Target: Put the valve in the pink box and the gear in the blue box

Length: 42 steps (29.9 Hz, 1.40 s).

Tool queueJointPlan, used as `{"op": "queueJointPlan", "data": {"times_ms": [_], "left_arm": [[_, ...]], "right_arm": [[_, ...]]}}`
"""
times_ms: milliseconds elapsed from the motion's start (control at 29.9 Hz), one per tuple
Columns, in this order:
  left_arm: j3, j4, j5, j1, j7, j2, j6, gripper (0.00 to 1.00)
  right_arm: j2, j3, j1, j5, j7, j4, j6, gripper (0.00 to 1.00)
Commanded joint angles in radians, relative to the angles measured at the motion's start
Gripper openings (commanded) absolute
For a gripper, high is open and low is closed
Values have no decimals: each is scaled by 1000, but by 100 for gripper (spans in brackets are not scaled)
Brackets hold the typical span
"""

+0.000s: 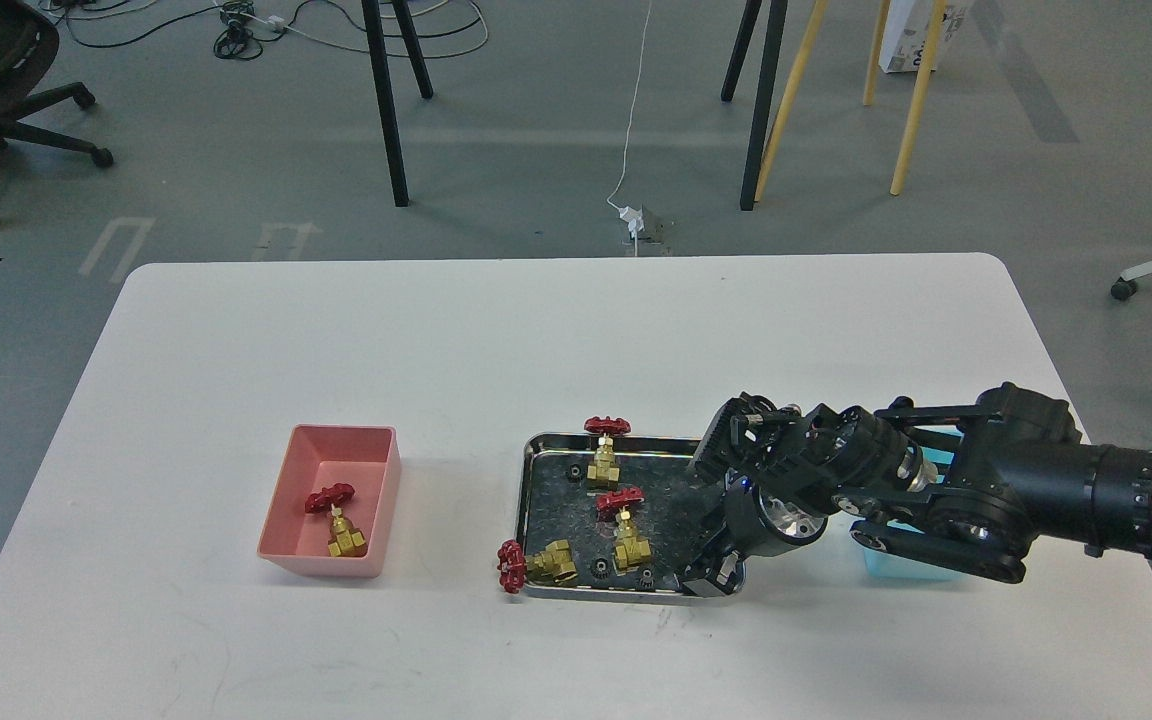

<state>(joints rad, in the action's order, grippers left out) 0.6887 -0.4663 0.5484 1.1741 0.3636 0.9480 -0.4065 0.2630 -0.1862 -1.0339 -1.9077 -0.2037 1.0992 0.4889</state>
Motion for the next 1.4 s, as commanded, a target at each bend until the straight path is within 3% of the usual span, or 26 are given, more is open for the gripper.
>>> {"op": "queueJointPlan", "data": {"times_ms": [0, 401, 669, 836, 1070, 1271, 1371], "left_arm": [[0, 0, -1, -1, 0, 0, -2, 99], [0, 0, -1, -1, -2, 0, 0, 99], [-5, 0, -1, -1, -3, -2, -2, 99], [-6, 0, 1, -2, -3, -9, -2, 99], [-8, -2, 1, -4, -5, -20, 0, 99], [-8, -2, 1, -1, -6, -52, 1, 99], [-6, -2, 1, -1, -9, -52, 1, 99]], "right_arm": [[-1, 1, -5, 1, 1, 1, 0, 49], [-1, 1, -9, 1, 27, 4, 0, 10], [21, 129, -51, 41, 26, -4, 0, 6], [230, 238, -63, 179, 24, 2, 0, 6], [606, 221, -40, 375, 18, 214, 0, 7], [763, 221, 61, 401, 17, 340, 0, 8], [779, 234, 118, 394, 21, 341, 0, 8]]}}
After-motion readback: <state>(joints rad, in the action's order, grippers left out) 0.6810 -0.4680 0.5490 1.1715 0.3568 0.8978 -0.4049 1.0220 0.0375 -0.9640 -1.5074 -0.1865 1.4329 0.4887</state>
